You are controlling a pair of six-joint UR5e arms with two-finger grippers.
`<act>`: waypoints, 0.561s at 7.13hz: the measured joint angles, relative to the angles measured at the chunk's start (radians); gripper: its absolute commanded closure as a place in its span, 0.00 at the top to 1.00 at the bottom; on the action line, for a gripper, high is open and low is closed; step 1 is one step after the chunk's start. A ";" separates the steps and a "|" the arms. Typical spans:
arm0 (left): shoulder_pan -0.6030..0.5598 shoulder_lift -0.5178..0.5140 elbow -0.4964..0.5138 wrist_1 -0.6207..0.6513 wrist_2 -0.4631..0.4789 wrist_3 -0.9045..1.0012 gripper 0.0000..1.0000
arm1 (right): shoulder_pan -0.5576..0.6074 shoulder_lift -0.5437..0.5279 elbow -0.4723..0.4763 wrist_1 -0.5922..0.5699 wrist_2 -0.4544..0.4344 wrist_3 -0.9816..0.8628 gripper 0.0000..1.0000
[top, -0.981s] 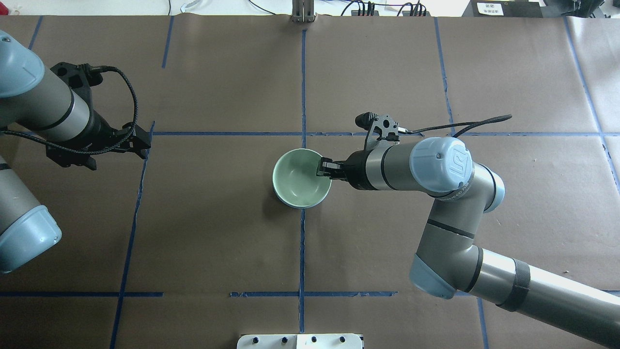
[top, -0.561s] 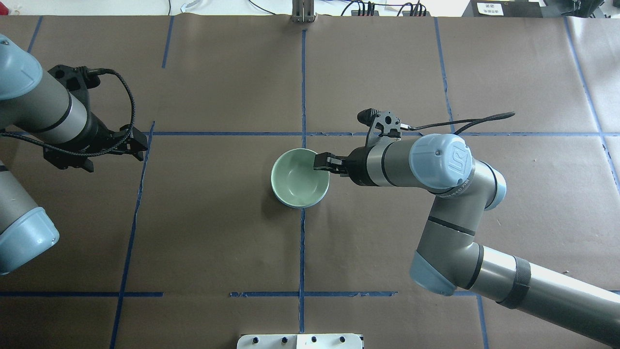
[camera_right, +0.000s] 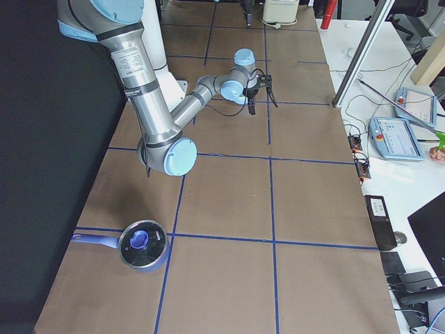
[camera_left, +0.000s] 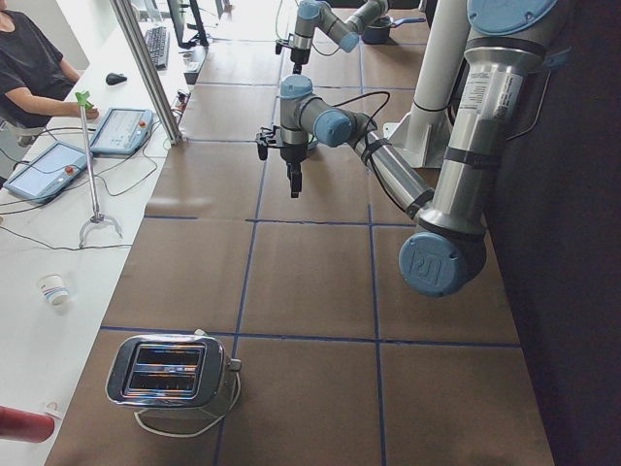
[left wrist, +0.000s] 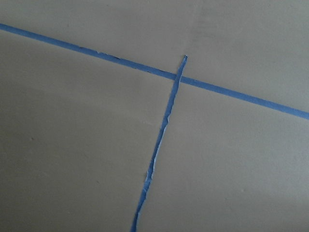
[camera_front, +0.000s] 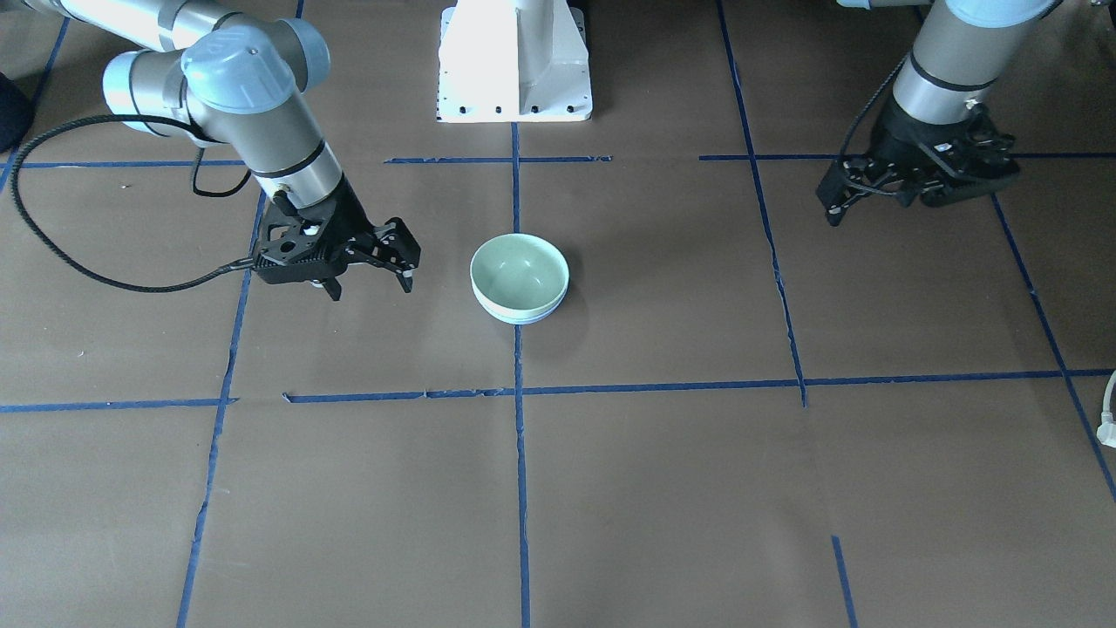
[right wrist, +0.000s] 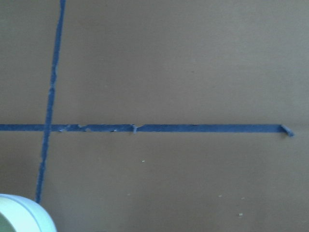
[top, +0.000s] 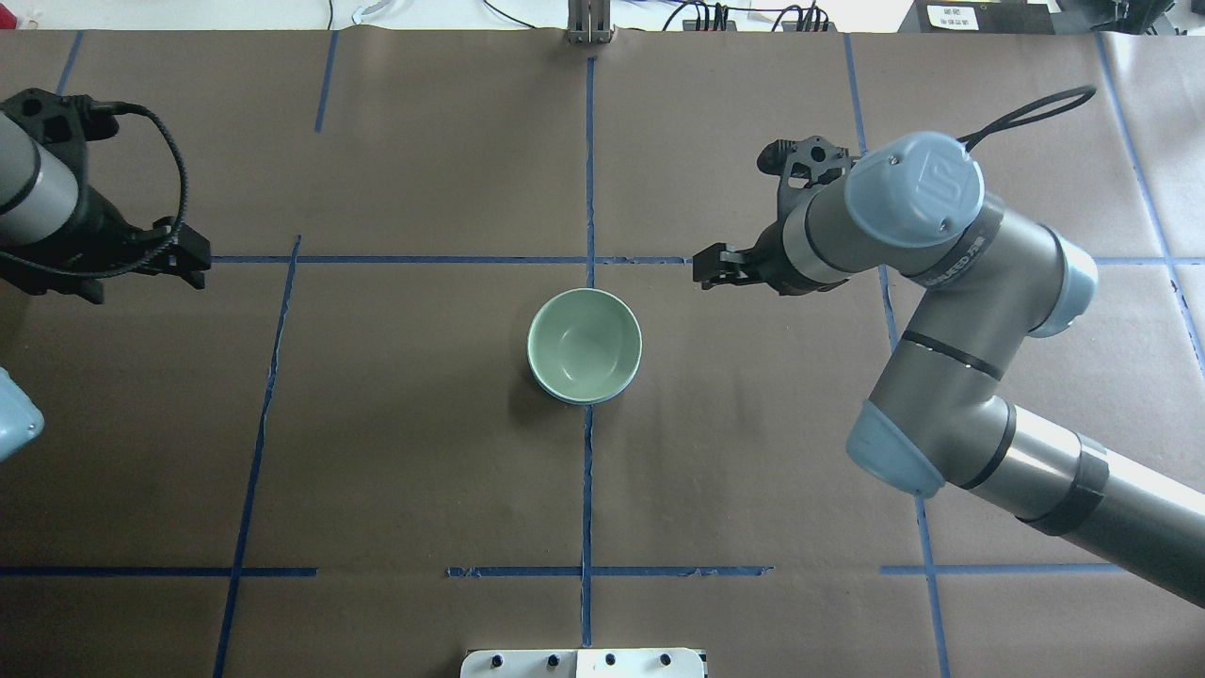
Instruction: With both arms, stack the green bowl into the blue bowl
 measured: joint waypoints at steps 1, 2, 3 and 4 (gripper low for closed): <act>-0.070 0.044 0.005 0.001 -0.036 0.146 1.00 | 0.070 -0.032 0.024 -0.054 0.058 -0.114 1.00; -0.152 0.089 0.017 0.001 -0.074 0.306 1.00 | 0.159 -0.082 0.036 -0.071 0.139 -0.233 1.00; -0.238 0.125 0.045 0.001 -0.102 0.466 1.00 | 0.259 -0.145 0.040 -0.075 0.222 -0.372 1.00; -0.328 0.150 0.092 0.000 -0.139 0.621 1.00 | 0.366 -0.223 0.039 -0.076 0.294 -0.532 1.00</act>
